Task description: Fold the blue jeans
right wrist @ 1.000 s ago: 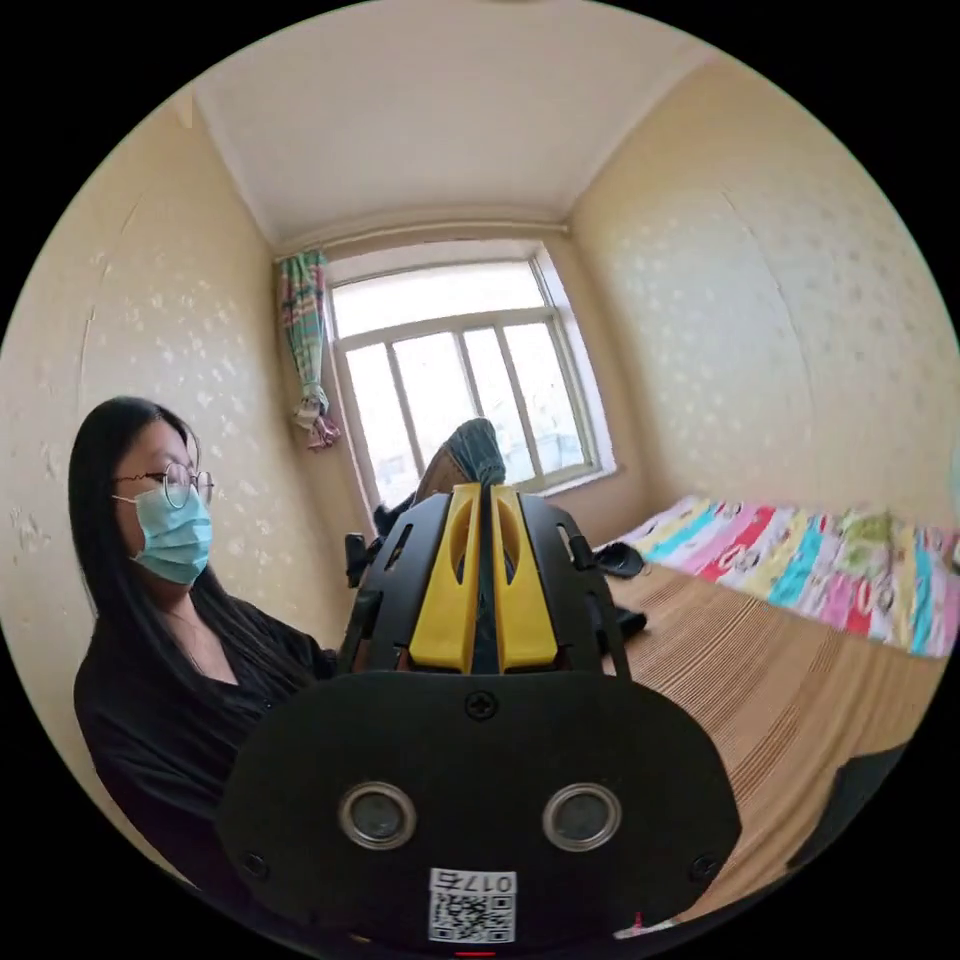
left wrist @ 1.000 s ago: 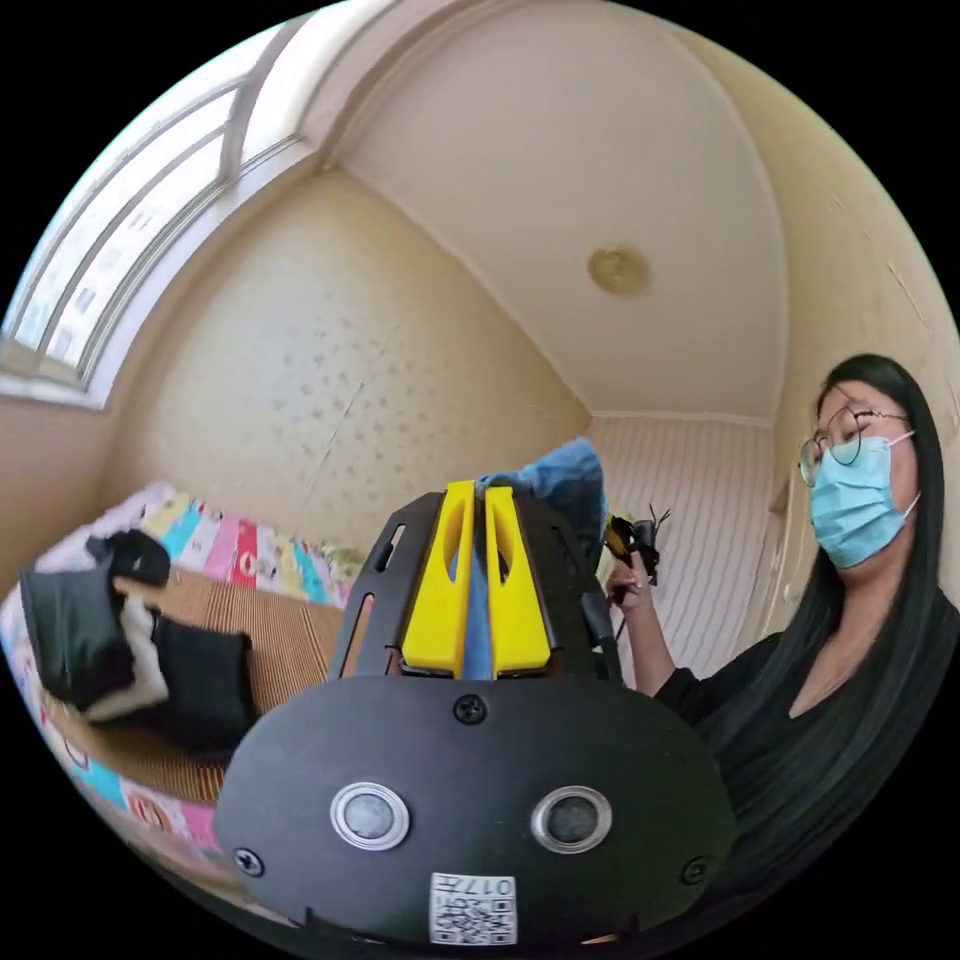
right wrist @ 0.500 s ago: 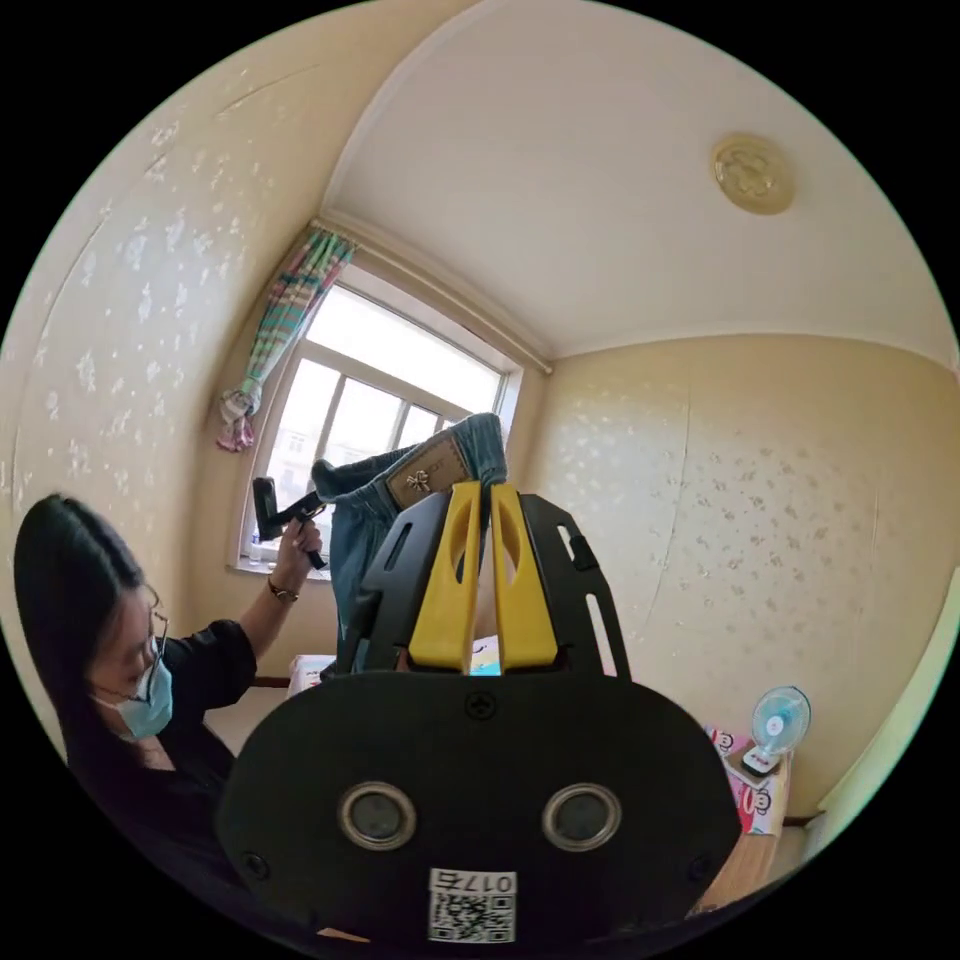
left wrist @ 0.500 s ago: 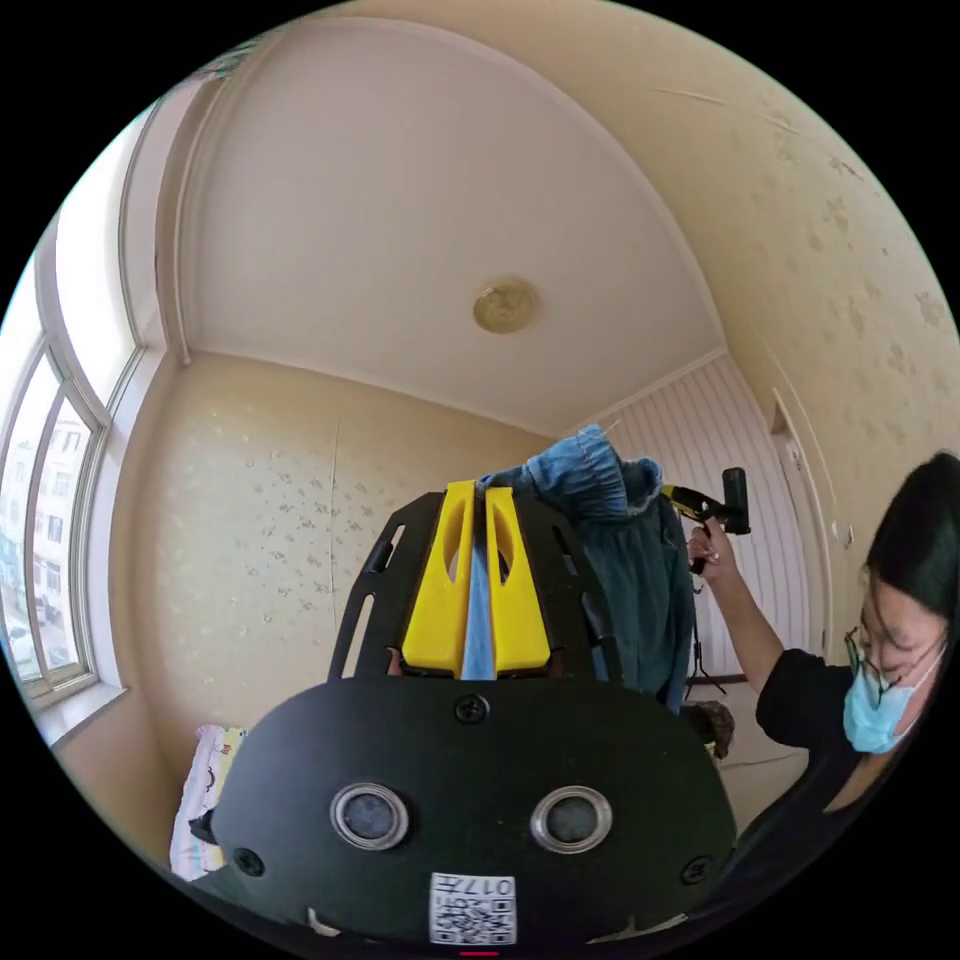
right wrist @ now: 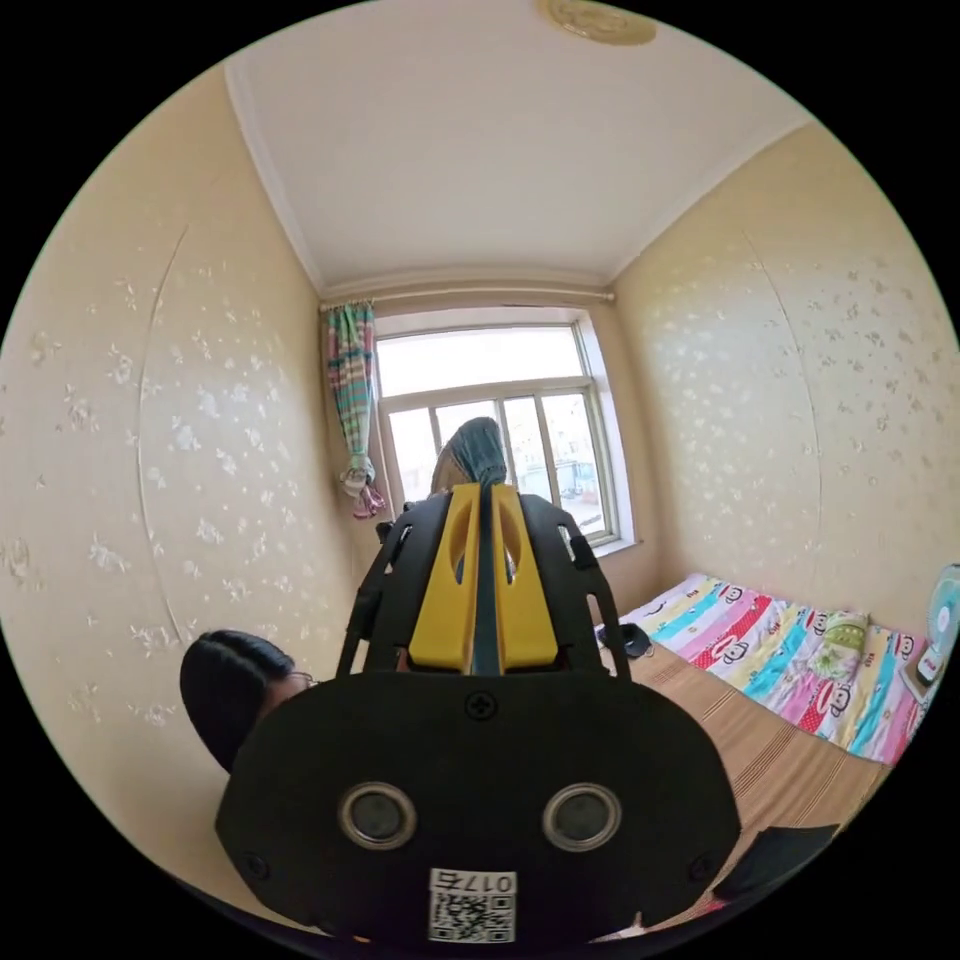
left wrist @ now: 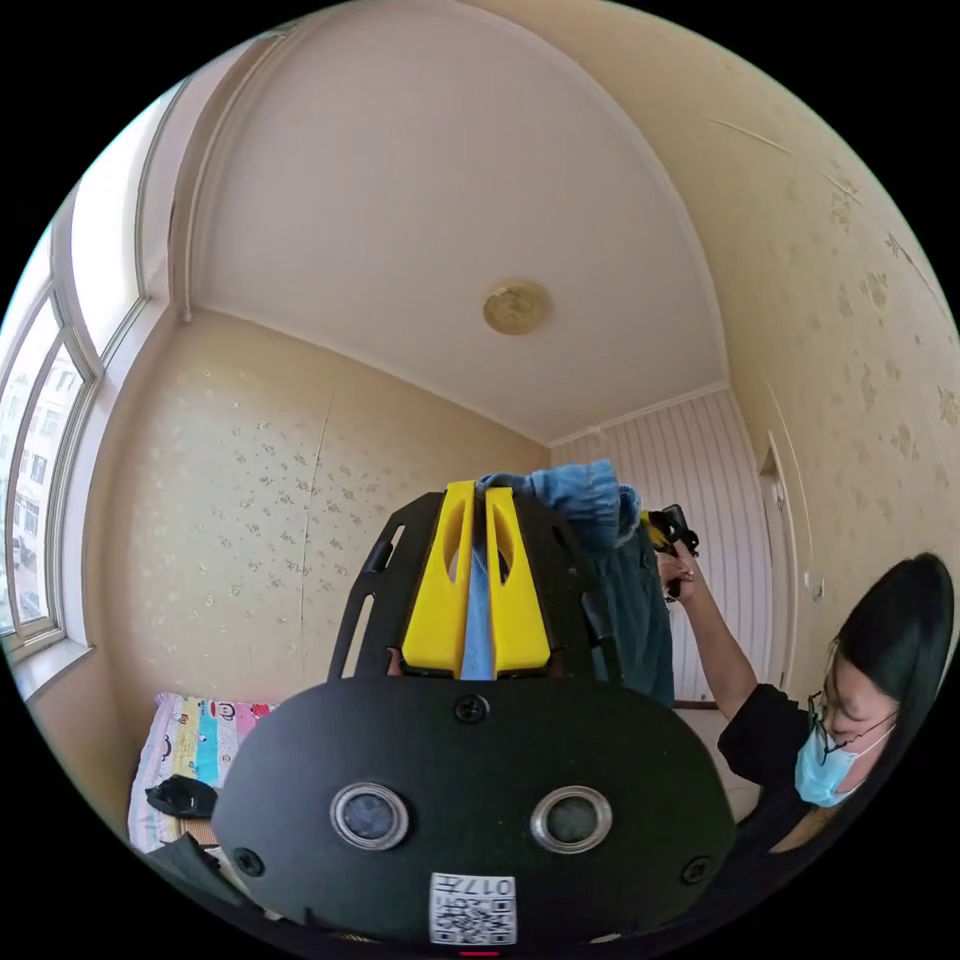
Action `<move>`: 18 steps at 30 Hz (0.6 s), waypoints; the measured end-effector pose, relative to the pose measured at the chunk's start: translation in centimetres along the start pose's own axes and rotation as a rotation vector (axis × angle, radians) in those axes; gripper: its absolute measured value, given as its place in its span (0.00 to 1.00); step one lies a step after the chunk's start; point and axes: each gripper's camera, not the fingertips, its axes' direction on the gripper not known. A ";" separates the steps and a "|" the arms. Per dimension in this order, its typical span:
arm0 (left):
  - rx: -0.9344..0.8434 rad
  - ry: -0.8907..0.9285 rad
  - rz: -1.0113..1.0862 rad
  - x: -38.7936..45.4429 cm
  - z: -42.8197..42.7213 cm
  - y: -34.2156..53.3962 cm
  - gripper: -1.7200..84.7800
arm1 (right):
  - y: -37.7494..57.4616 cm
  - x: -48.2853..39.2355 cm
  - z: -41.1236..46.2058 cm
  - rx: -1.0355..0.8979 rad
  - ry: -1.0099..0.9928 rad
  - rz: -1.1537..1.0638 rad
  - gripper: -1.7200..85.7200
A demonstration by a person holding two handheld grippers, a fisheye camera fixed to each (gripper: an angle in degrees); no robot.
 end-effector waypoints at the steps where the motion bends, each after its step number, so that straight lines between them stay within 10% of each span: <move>1: -0.010 -0.018 0.014 0.4 0.5 0.3 0.01 | 0.1 0.0 0.2 -0.002 0.032 -0.003 0.04; 8: -0.105 -0.075 -0.012 -3.1 7.6 2.4 0.01 | 0.5 7.1 1.9 0.028 0.166 0.152 0.04; 18: -0.452 -0.213 -0.156 -23.2 35.1 20.7 0.03 | 7.5 41.6 11.3 -0.042 0.563 0.370 0.05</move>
